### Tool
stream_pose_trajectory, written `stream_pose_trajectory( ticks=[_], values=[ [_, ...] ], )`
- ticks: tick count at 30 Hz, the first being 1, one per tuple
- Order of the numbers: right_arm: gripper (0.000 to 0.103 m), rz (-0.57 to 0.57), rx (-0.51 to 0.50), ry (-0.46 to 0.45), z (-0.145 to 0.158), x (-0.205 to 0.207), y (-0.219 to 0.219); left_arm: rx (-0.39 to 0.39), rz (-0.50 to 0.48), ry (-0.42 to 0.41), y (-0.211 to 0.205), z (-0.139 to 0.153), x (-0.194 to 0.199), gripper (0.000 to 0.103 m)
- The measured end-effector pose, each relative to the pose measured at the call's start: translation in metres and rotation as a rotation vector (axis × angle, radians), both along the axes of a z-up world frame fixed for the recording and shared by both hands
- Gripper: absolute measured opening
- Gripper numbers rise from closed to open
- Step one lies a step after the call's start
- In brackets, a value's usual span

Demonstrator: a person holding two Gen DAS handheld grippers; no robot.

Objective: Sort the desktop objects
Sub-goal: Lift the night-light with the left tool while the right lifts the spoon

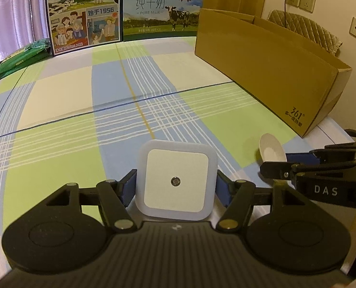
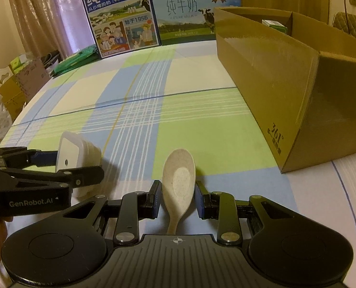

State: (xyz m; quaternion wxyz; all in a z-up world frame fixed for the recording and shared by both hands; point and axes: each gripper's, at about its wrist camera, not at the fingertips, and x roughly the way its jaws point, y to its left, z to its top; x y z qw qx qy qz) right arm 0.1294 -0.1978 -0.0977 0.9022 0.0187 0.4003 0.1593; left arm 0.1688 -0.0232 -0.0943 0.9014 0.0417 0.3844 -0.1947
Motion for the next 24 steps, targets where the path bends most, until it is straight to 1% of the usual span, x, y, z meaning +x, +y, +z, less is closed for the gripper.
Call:
stream_pose_trajectory(
  ticks=[9, 16, 17, 18, 24],
  values=[
    [0.026, 0.0, 0.0, -0.021, 0.011, 0.0, 0.0, 0.003, 0.011, 0.013, 0.0, 0.003, 0.001, 0.061],
    [0.026, 0.004, 0.008, -0.056, 0.033, -0.005, -0.001, -0.012, 0.008, 0.006, -0.004, 0.014, -0.005, 0.061],
    [0.022, 0.005, 0.009, -0.061, 0.036, -0.006, -0.001, -0.019, 0.016, 0.009, -0.005, 0.015, -0.007, 0.061],
    [0.007, 0.01, 0.008, -0.06, 0.039, -0.006, -0.001, -0.031, 0.028, 0.016, -0.004, 0.016, -0.009, 0.061],
    [0.004, 0.011, 0.004, -0.084, 0.052, -0.016, -0.004, -0.046, 0.065, 0.015, -0.005, 0.028, -0.021, 0.061]
  ],
)
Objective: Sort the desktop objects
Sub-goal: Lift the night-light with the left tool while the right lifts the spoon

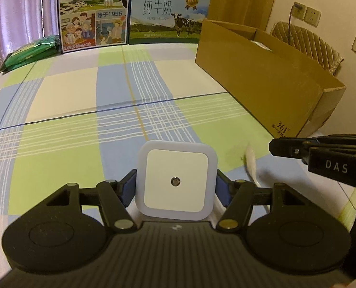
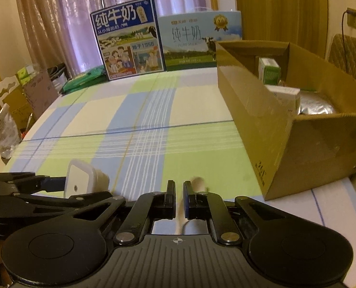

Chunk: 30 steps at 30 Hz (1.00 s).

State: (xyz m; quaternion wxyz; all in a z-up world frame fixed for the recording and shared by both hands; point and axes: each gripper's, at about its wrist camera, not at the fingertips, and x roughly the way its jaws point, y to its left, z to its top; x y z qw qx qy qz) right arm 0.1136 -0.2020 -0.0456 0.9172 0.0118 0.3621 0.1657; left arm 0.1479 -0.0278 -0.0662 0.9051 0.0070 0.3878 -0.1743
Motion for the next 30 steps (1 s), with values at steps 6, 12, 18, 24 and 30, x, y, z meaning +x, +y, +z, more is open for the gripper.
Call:
stream_pose_trajectory(
  ticks=[6, 12, 18, 24, 30],
  values=[
    [0.005, -0.029, -0.02, 0.005, -0.007, -0.007, -0.009, -0.012, 0.038, 0.003, 0.008, 0.004, -0.009, 0.061],
    [0.043, -0.041, -0.029, 0.036, -0.026, -0.004, -0.01, -0.007, 0.034, -0.001, 0.01, 0.0, -0.009, 0.061],
    [0.054, -0.025, -0.057, 0.039, -0.043, 0.008, 0.005, 0.0, 0.036, -0.012, 0.012, -0.005, -0.006, 0.061],
    [0.054, -0.044, -0.108, 0.019, -0.06, 0.019, 0.022, -0.011, 0.04, -0.017, 0.015, -0.006, -0.004, 0.061],
    [0.045, -0.067, -0.139, -0.014, -0.067, 0.021, 0.032, -0.025, 0.05, -0.013, 0.018, -0.009, -0.001, 0.061]
  ],
)
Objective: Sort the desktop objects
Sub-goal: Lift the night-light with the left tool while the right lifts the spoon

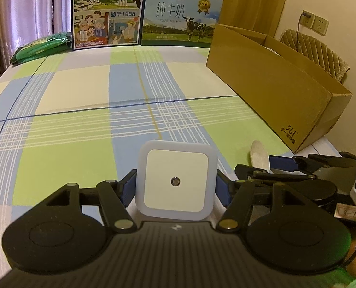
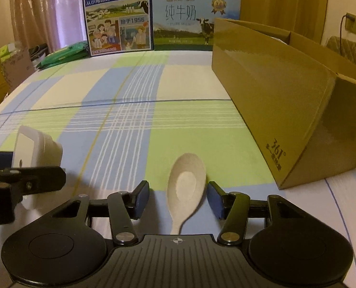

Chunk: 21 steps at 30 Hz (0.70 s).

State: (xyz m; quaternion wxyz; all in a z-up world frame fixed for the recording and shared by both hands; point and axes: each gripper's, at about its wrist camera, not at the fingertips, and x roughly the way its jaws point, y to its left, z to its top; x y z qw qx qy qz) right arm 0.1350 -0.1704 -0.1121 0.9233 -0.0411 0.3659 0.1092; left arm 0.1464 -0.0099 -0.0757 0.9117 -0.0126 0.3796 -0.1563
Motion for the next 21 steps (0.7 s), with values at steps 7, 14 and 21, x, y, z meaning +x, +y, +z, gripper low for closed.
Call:
stream_pose_trajectory(
  ticks=[7, 14, 21],
  values=[
    [0.029, -0.013, -0.008, -0.015, 0.0, 0.002, -0.001, -0.008, -0.004, 0.004, -0.002, -0.002, 0.0, 0.061],
    [0.029, -0.009, 0.008, -0.021, 0.008, -0.004, -0.007, -0.002, -0.009, -0.002, -0.004, -0.002, -0.001, 0.061],
    [0.029, -0.009, 0.045, -0.045, 0.031, -0.012, -0.015, 0.008, -0.018, -0.012, -0.005, 0.005, -0.005, 0.061]
  ],
)
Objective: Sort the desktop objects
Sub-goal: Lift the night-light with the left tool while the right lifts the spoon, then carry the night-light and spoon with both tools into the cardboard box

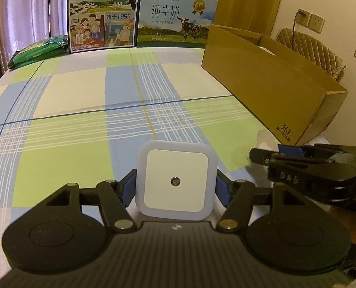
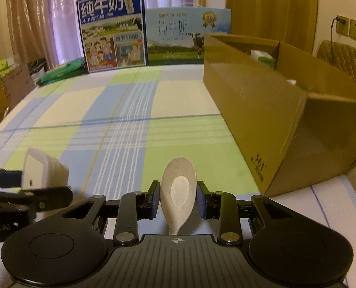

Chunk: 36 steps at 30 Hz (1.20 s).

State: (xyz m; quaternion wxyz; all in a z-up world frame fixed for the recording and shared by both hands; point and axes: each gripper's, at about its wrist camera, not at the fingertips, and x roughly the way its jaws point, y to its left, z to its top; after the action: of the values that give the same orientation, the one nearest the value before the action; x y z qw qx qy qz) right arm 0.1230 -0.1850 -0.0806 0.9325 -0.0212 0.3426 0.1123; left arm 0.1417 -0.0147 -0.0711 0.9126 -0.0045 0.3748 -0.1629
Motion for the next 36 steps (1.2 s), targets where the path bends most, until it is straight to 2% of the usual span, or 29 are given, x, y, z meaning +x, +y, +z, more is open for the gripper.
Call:
stream_pose_trajectory(
  ticks=[21, 29, 36],
  values=[
    [0.029, 0.009, 0.056, -0.088, 0.065, -0.031, -0.019, 0.012, 0.009, -0.014, -0.011, 0.039, -0.024, 0.061],
    [0.029, -0.005, 0.084, -0.124, 0.093, -0.04, -0.043, 0.001, -0.028, -0.031, -0.038, 0.06, -0.029, 0.061],
    [0.029, -0.033, 0.098, -0.165, 0.121, -0.031, -0.08, -0.029, -0.101, -0.054, -0.081, 0.083, -0.024, 0.061]
  ],
)
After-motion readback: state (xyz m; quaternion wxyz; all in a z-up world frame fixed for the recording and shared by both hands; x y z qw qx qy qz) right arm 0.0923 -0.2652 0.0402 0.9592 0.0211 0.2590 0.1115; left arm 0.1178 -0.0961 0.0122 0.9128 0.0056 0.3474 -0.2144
